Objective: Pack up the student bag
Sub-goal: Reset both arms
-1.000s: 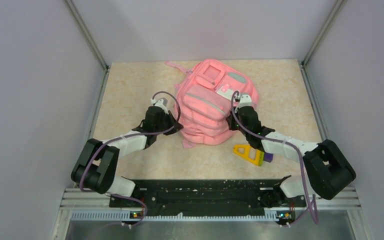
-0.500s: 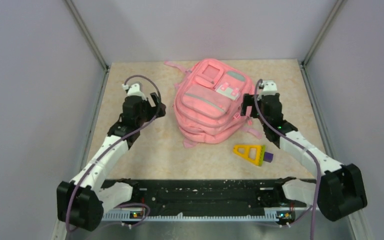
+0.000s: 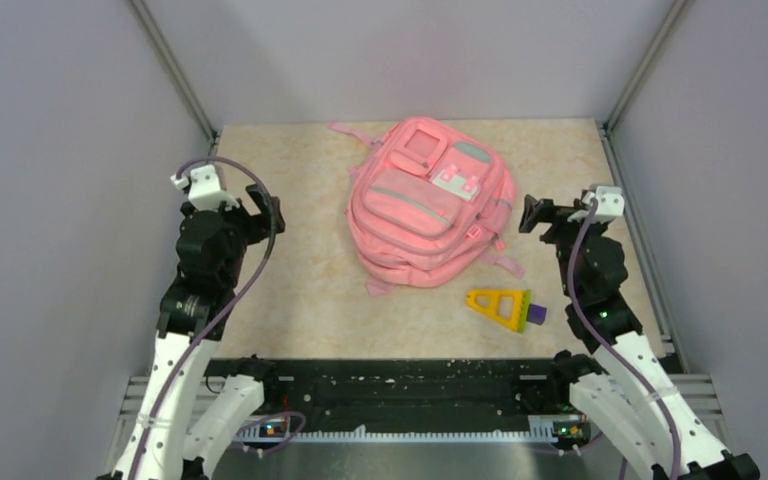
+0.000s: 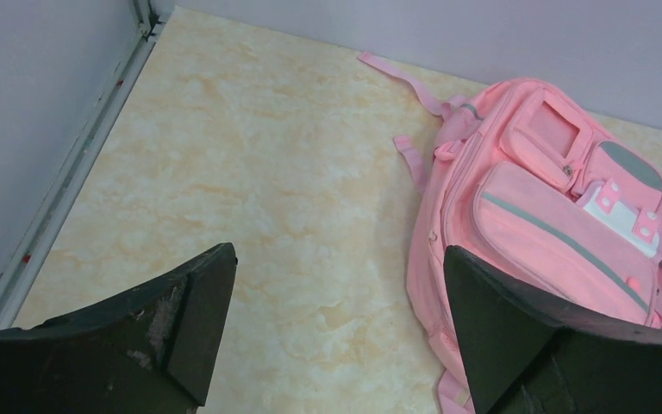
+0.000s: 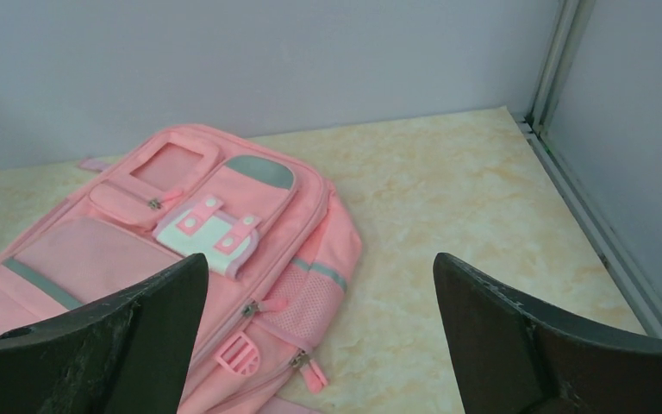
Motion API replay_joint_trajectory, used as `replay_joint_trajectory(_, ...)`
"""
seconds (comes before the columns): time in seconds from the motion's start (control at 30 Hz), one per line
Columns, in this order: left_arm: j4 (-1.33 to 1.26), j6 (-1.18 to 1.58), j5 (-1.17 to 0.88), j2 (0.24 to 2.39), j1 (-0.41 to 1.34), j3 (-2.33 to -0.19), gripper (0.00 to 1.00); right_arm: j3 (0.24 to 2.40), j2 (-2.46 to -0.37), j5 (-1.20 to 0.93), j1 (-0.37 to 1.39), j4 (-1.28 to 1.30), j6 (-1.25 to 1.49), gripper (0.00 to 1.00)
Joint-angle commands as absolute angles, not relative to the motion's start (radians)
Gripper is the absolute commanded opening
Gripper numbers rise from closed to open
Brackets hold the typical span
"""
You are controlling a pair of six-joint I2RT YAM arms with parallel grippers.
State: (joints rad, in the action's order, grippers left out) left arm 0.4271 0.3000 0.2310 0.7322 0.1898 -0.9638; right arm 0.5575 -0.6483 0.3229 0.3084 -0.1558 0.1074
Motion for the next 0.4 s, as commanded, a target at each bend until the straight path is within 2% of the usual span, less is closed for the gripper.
replay_joint_trajectory(0.0,0.443,0.232,0.251,0.684,0.189,-0.889,0.95,0.488,-0.601,0.384,0.308,-0.238,0.088,0.99)
replay_joint_trajectory(0.37,0.406,0.223,0.263,0.662,0.189,-0.834,0.96,0.48,-0.565,0.429,0.307,-0.246,0.095,0.99)
